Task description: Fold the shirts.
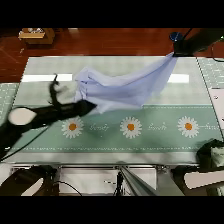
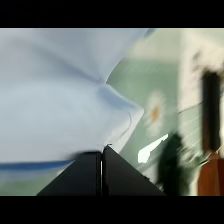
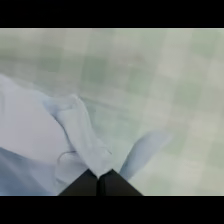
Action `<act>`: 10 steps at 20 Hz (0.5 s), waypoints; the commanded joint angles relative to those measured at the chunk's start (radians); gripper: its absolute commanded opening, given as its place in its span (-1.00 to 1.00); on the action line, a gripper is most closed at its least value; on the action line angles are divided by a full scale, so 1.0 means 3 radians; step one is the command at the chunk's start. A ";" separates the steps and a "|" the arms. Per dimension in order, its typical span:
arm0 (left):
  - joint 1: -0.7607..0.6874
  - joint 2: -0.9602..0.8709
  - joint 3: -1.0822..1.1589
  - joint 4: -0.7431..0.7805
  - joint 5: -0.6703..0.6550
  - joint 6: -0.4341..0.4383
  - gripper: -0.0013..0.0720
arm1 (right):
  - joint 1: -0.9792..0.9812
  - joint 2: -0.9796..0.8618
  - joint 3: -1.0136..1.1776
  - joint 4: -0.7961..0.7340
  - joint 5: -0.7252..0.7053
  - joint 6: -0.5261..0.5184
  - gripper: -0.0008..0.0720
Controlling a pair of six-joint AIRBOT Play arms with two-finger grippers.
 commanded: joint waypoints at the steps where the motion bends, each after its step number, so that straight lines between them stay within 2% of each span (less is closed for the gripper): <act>1: 0.0469 0.0759 0.0665 0.0069 0.0060 0.0065 -0.91 | 0.0004 0.0449 0.0004 0.0175 -0.0247 -0.0020 -0.92; 5: 0.0979 0.1236 0.1452 0.0561 0.0058 0.0062 -0.91 | 0.0004 0.1100 0.0004 0.0301 -0.0539 -0.0025 -0.92; 10: 0.1326 0.1339 0.2323 0.1335 -0.0008 0.0060 -0.91 | 0.0004 0.1986 0.0004 0.0126 -0.0935 -0.0008 -0.92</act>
